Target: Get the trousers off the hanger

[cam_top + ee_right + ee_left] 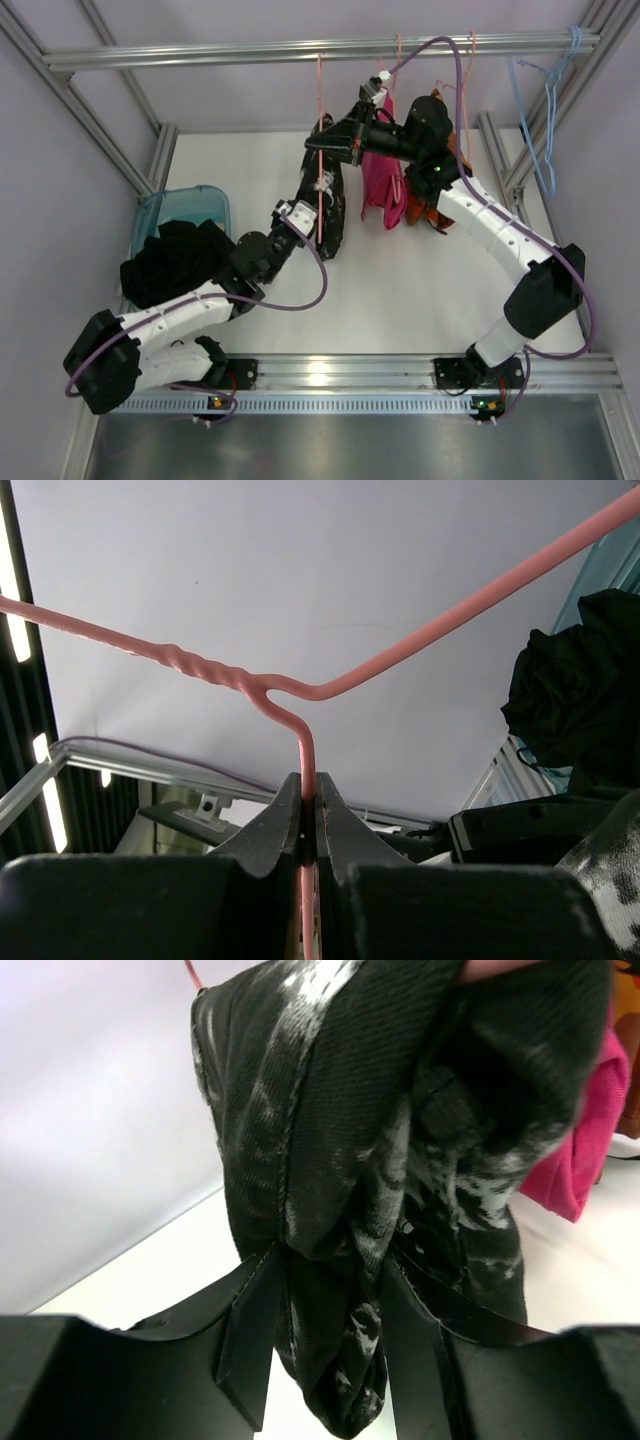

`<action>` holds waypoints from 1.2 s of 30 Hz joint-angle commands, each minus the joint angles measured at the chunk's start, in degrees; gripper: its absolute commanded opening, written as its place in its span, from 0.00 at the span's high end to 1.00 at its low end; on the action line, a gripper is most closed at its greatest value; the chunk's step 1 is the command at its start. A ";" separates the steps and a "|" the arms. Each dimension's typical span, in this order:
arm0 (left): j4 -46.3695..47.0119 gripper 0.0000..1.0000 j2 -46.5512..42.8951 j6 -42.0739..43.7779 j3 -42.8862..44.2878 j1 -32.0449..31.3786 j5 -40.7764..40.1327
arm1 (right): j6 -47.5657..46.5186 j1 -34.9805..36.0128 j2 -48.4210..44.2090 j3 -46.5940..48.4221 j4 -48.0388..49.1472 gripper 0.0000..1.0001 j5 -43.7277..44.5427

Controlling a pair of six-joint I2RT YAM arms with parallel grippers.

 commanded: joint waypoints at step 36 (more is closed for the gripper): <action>1.28 0.34 -1.99 -9.42 2.44 5.13 2.94 | 0.54 1.17 -6.23 6.36 5.45 1.00 -0.62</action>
